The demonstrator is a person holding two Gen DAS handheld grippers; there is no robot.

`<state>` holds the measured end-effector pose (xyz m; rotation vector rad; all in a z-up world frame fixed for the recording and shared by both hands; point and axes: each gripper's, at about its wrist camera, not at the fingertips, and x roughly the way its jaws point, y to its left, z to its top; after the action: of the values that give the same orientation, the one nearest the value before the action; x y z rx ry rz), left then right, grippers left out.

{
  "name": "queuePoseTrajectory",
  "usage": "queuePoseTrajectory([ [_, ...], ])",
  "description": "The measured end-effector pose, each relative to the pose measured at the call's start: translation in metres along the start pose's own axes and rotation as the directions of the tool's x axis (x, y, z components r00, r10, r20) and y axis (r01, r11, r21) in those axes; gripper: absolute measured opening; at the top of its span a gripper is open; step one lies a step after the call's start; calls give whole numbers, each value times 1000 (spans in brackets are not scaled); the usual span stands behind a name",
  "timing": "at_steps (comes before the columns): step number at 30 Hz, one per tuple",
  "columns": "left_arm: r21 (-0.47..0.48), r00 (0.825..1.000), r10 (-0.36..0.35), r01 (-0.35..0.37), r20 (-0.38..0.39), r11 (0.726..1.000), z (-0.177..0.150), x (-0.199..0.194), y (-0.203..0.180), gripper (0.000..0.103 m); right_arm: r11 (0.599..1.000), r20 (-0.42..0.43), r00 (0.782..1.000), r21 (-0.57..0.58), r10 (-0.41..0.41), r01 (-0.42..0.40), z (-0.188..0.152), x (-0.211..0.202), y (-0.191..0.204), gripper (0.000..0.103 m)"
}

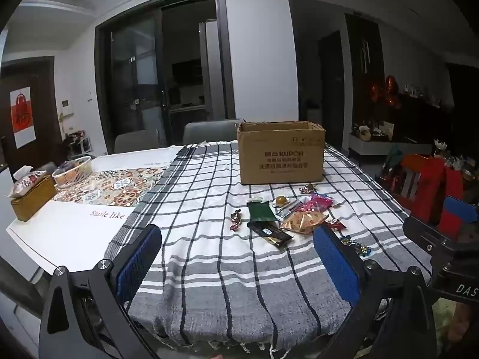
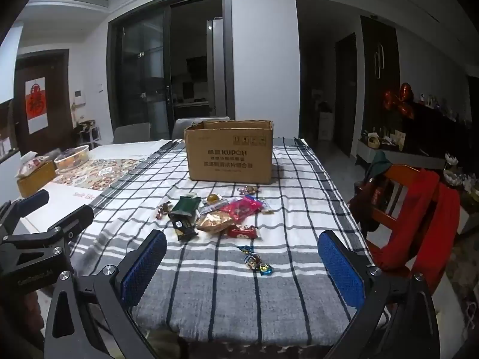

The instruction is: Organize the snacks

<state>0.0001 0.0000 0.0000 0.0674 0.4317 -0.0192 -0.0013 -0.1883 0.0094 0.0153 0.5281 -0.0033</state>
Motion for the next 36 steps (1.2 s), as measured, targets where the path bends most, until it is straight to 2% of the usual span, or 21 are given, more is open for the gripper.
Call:
queuePoseTrajectory([
  [36, 19, 999, -9, 8, 34, 1000, 4, -9, -4, 103, 1000, -9, 1000, 17, 11, -11, 0, -2, -2, 102],
])
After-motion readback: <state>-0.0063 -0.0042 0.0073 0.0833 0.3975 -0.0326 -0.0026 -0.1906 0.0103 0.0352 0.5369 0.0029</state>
